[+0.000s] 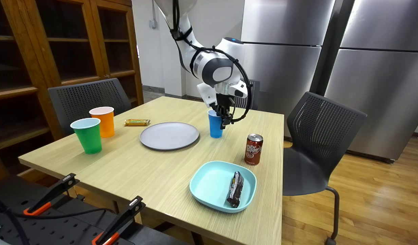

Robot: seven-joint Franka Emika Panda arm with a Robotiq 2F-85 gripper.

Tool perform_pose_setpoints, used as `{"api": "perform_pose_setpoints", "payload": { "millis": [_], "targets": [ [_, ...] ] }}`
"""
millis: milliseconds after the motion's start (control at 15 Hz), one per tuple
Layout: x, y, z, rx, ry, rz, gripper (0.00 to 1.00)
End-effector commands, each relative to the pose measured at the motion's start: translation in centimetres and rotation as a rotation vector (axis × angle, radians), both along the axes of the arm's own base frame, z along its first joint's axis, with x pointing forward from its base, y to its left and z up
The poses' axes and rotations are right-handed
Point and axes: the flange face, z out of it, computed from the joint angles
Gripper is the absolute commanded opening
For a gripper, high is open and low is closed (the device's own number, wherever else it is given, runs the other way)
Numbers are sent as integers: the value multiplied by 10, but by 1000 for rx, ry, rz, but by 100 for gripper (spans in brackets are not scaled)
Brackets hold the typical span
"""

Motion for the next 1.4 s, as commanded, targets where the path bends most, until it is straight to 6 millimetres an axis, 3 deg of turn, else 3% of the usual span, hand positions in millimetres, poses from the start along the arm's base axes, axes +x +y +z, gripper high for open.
{"api": "perform_pose_setpoints", "payload": {
  "millis": [0,133,200,667,1333],
  "targets": [
    [6,2,5,-7,10,7,18],
    [6,3,7,-6,6,14,3],
    [5,4,8,-7,4,17,0],
    [2,8,11,-6,-9,36,0],
    [-33,43,50,-30,-25,246,0]
  ]
}}
